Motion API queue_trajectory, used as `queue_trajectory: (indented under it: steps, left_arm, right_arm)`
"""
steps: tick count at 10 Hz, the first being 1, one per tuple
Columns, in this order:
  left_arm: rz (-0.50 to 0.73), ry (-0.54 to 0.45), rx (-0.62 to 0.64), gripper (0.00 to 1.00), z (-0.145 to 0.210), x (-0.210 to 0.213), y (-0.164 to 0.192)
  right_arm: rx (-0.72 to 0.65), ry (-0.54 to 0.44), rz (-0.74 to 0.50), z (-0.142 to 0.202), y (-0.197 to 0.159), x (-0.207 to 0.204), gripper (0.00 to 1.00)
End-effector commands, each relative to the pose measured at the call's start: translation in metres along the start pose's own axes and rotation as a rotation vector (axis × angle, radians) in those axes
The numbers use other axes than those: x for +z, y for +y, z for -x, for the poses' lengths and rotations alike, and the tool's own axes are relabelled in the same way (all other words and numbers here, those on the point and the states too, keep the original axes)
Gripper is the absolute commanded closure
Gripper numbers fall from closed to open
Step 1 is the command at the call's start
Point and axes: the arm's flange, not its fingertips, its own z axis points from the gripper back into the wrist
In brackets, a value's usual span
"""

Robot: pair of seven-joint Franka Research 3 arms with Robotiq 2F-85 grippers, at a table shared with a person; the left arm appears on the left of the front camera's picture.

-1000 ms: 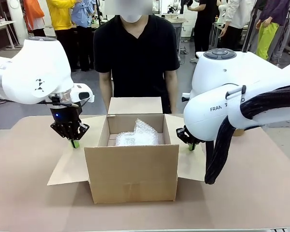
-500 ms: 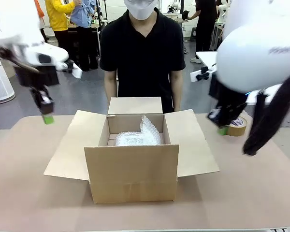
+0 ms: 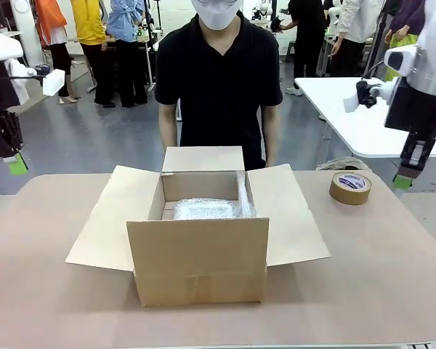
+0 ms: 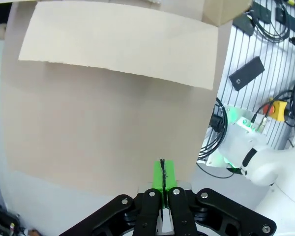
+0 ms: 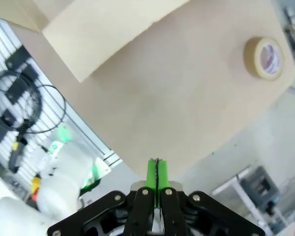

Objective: Wrap the clocks to prevent damage.
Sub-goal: Once the human has placed the objects inside and stepped back, release both hands from the side flaps of the Package Box.

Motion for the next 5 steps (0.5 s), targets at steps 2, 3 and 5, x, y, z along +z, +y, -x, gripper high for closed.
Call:
queue_trajectory:
  steps: [2, 3, 5]
  left_arm:
    - [0.011, -0.022, -0.14, 1.0, 0.014, -0.022, -0.002]
    - [0.005, -0.018, -0.192, 1.0, 0.014, -0.025, -0.002]
    - [0.009, -0.012, -0.213, 1.0, 0.01, -0.028, -0.003]
  right_arm:
    - [0.169, -0.025, -0.071, 0.017, -0.006, -0.027, 0.99]
    - [0.199, -0.025, -0.095, 0.022, -0.009, -0.027, 0.99]
    - [0.198, -0.022, -0.112, 0.024, -0.013, -0.03, 0.99]
